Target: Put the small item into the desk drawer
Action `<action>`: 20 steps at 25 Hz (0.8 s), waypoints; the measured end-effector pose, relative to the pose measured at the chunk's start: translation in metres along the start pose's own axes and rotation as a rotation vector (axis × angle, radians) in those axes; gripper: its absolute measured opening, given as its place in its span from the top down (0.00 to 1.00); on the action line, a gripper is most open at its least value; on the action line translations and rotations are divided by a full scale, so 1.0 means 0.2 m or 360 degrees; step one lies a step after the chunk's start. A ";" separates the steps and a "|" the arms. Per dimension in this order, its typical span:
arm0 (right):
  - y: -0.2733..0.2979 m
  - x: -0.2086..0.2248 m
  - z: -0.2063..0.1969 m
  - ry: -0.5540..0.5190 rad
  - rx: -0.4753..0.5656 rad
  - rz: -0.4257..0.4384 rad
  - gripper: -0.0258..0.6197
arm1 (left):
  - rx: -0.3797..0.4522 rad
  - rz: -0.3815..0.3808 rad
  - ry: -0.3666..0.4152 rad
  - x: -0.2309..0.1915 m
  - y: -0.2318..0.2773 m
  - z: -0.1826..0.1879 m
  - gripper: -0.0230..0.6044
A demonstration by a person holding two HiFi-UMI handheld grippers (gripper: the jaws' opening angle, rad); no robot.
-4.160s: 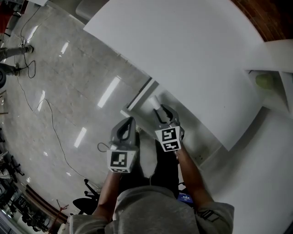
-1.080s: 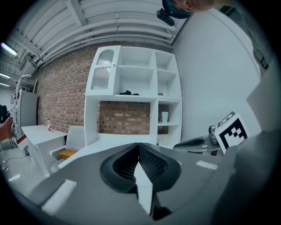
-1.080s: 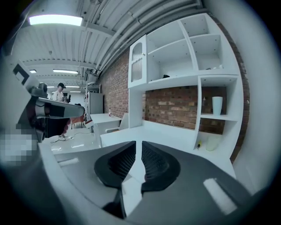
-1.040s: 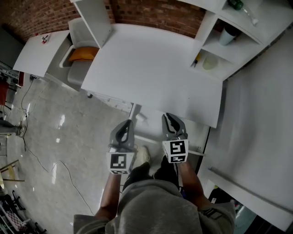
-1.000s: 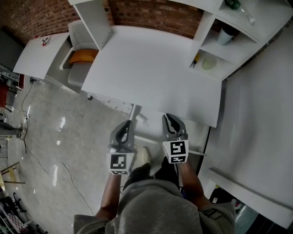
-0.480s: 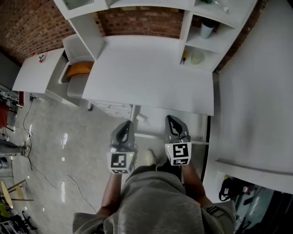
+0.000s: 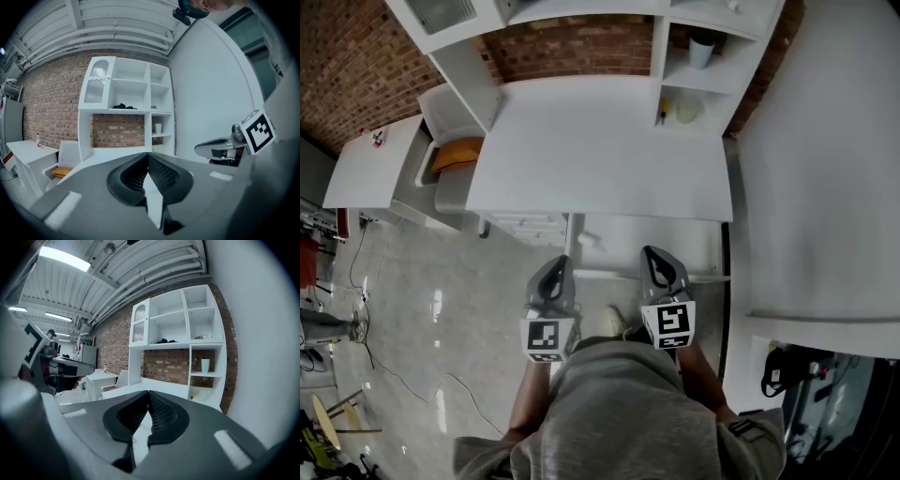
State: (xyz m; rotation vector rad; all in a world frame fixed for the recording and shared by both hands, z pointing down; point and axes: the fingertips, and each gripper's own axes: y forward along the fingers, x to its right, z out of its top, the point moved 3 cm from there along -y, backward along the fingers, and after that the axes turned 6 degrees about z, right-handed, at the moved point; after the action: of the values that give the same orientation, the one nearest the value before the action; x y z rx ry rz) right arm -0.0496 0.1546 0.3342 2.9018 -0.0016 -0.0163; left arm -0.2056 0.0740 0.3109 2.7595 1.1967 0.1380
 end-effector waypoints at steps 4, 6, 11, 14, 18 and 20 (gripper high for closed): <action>-0.05 0.00 -0.03 0.0021 -0.0016 -0.0017 0.96 | -0.0017 0.0001 -0.0013 0.01 -0.04 -0.03 0.94; -0.06 0.00 -0.03 0.0021 -0.0015 -0.0021 0.96 | -0.0016 0.0003 -0.0010 0.00 -0.05 -0.03 0.94; -0.06 0.00 -0.02 0.0012 -0.0009 -0.0007 0.96 | 0.0004 0.0000 -0.0005 0.01 -0.04 -0.01 0.94; -0.06 -0.01 -0.02 0.0014 -0.0004 -0.0003 0.96 | -0.0001 0.0004 -0.0003 0.00 -0.05 -0.02 0.94; -0.06 -0.02 -0.02 0.0023 0.0004 0.0008 0.96 | -0.0005 0.0008 -0.0005 0.00 -0.06 -0.03 0.94; -0.06 -0.02 -0.02 0.0023 0.0006 0.0006 0.96 | -0.0006 0.0010 -0.0005 0.00 -0.06 -0.03 0.94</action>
State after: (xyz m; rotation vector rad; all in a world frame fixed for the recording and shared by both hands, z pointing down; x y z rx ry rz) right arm -0.0532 0.1663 0.3349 2.9053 -0.0047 0.0050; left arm -0.2153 0.0820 0.3145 2.7592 1.1858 0.1364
